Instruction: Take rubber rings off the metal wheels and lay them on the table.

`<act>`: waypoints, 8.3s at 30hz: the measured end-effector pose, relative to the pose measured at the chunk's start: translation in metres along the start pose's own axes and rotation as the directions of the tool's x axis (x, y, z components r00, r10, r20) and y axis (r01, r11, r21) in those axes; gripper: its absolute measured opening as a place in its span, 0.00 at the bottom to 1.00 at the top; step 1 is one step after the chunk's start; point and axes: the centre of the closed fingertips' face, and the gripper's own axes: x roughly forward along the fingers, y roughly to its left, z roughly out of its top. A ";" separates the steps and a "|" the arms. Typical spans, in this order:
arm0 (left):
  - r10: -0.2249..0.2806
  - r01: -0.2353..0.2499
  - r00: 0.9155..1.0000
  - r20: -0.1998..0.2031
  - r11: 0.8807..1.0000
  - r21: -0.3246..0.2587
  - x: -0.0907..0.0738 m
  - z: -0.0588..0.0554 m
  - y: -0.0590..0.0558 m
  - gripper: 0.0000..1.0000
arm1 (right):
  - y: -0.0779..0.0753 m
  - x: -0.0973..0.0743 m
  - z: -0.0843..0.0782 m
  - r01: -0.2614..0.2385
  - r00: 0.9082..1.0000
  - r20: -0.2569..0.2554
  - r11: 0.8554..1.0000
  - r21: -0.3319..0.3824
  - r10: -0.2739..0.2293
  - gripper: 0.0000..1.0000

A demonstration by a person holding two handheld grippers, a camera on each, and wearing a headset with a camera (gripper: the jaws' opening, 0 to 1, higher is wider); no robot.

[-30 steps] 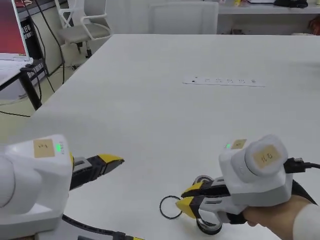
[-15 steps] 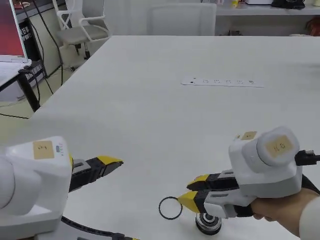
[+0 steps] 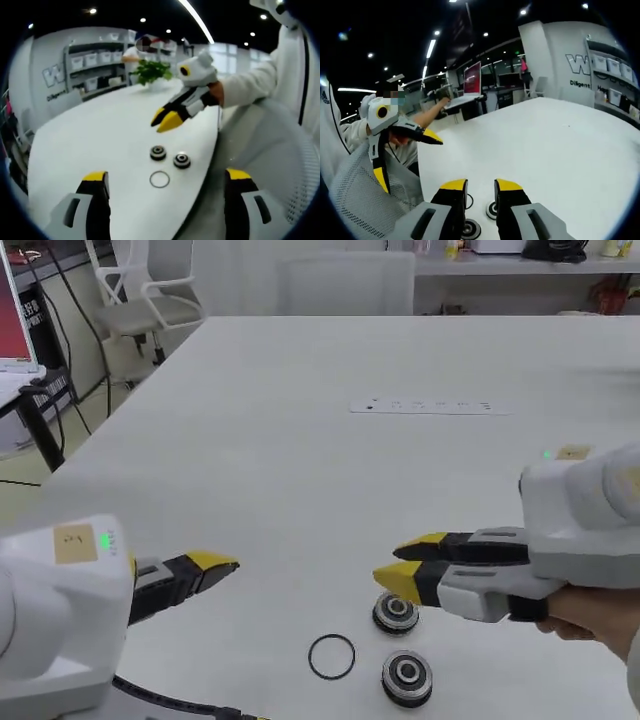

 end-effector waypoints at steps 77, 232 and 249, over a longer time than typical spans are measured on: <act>-0.321 0.333 0.941 -0.104 0.934 0.131 0.126 -0.016 -0.046 0.24 | 0.020 -0.011 -0.116 -0.171 0.917 -0.379 0.982 -0.085 0.127 0.20; -0.298 0.306 0.952 -0.075 0.940 0.153 0.127 -0.016 -0.039 0.14 | 0.008 -0.011 -0.100 -0.056 0.946 -0.296 0.966 0.251 0.132 0.00; -0.297 0.307 0.951 -0.082 0.939 0.158 0.127 -0.017 -0.038 0.14 | 0.015 -0.008 -0.097 -0.091 0.946 -0.286 0.972 0.217 0.153 0.00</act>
